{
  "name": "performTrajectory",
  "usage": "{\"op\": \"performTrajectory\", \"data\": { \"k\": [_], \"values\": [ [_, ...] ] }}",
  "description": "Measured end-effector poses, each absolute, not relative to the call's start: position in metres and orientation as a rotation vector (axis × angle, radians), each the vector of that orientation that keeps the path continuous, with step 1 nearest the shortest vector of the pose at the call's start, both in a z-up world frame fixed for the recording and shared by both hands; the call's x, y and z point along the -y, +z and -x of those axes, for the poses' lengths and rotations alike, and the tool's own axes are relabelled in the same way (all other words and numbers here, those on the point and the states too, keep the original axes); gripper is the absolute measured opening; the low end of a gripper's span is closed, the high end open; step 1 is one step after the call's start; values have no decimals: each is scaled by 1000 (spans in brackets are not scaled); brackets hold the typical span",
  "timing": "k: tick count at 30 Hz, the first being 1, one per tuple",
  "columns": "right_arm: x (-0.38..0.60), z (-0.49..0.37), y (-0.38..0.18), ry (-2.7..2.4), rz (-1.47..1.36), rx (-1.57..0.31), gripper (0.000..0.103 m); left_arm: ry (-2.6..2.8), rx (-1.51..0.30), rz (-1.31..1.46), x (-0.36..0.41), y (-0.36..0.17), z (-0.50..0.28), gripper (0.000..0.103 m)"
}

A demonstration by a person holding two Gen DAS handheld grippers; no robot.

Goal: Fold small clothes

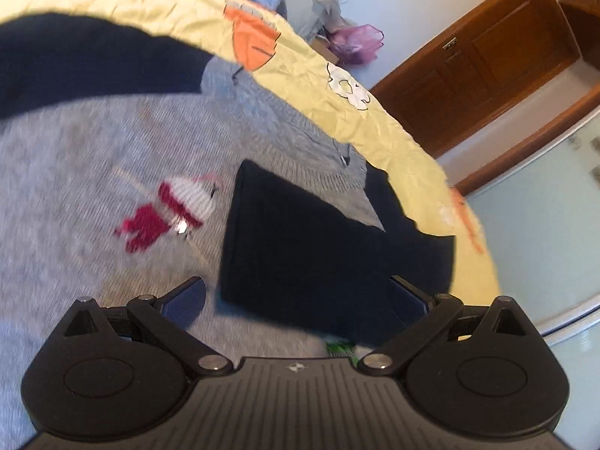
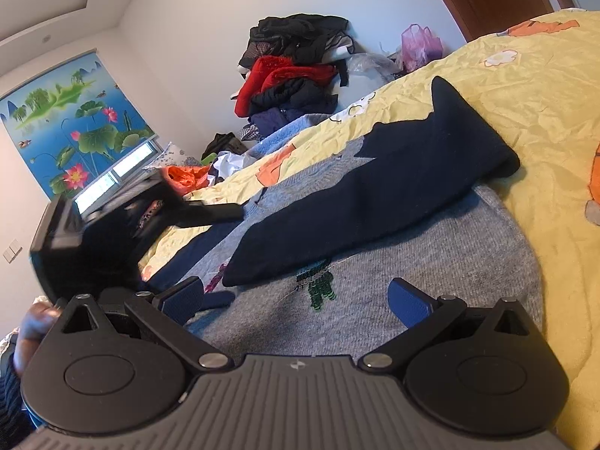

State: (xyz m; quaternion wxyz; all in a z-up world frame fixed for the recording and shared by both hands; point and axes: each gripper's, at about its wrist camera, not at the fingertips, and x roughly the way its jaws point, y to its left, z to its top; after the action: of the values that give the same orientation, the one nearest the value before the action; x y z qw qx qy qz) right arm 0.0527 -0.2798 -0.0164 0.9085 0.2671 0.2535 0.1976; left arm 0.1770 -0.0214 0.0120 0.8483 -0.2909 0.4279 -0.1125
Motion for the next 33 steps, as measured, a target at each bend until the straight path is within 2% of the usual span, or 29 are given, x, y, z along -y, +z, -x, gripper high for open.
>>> {"op": "performTrajectory", "data": {
  "k": [1, 2, 3, 5, 8, 14, 20, 23, 24, 27, 29, 31, 32, 33],
  "values": [
    [280, -53, -17, 408, -552, -523, 103, -223, -893, 581, 27, 12, -178, 96],
    [280, -52, -17, 409, -553, -524, 103, -209, -890, 538, 30, 17, -179, 80],
    [280, -53, -17, 410, -554, -524, 103, -194, -884, 478, 37, 19, -180, 46],
    [280, -53, -18, 412, -556, -524, 103, -178, -915, 374, 45, 21, -185, 8],
    [281, -53, -19, 415, -563, -524, 103, -156, -879, 273, 49, 32, -184, 8],
    [281, -54, -19, 416, -568, -524, 103, -46, -684, 99, 34, 70, -172, 7],
    [281, -53, -19, 415, -566, -524, 103, 35, -807, 4, 8, 24, -178, 7],
    [282, -52, -19, 418, -567, -524, 103, 44, -765, -9, 10, 22, -172, 7],
    [283, -52, -19, 418, -568, -524, 103, 50, -764, -1, 10, 22, -172, 10],
    [283, -51, -19, 418, -569, -525, 103, 166, -708, 24, 10, 31, -162, 23],
    [287, -46, -13, 390, -570, -498, 103, 189, -580, 73, 8, 41, -143, 28],
    [295, -37, 4, 346, -561, -382, 103, 87, -483, 137, 6, 47, -132, 50],
    [299, -37, 15, 323, -564, -330, 102, 28, -472, 159, 6, 47, -133, 82],
    [303, -43, 25, 307, -569, -297, 102, -15, -488, 175, 7, 46, -139, 93]
  ]
}}
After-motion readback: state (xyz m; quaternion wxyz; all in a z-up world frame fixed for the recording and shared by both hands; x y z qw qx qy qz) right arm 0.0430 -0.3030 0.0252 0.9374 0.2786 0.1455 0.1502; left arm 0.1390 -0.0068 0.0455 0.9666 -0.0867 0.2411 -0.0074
